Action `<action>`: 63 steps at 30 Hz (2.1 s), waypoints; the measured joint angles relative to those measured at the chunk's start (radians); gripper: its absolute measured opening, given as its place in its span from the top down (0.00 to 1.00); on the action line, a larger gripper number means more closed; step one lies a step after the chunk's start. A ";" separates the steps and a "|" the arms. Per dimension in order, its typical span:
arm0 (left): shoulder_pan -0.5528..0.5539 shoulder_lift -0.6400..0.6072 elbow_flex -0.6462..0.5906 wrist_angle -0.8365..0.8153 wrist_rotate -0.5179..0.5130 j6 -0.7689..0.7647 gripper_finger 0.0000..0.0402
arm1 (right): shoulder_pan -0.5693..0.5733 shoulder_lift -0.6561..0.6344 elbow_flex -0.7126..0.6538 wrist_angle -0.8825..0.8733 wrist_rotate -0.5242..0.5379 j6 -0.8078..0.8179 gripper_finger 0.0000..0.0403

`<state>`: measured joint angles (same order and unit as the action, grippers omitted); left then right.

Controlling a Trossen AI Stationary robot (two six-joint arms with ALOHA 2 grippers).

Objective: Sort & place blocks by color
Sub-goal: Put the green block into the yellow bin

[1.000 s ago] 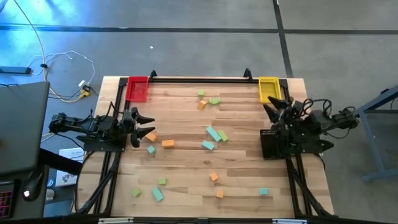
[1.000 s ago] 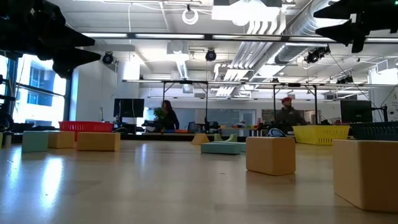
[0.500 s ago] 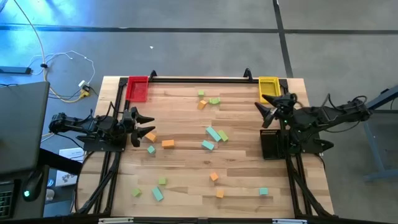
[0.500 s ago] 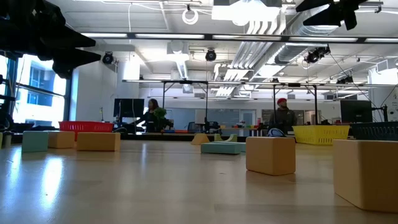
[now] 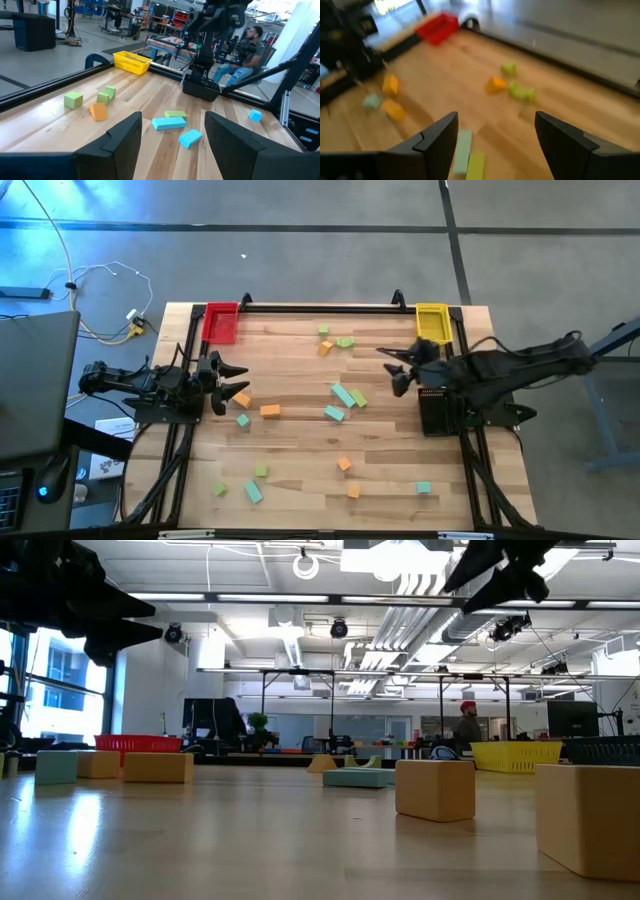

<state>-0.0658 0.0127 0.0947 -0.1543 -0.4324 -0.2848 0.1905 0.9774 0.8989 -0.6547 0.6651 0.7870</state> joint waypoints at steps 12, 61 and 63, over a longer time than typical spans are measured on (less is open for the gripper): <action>0.000 0.000 0.000 -0.006 -0.002 -0.003 0.49 | -0.100 0.213 0.000 0.004 -0.230 0.025 0.38; 0.000 0.000 0.000 -0.010 -0.001 -0.001 0.49 | -0.082 0.694 0.000 0.185 -0.352 0.088 0.38; 0.000 0.000 0.000 -0.010 -0.001 -0.001 0.49 | -0.075 0.698 0.000 0.188 -0.337 0.080 0.38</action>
<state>-0.0662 0.0128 0.0946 -0.1646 -0.4335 -0.2855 0.1152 1.6754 0.8993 -0.4667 0.3283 0.8668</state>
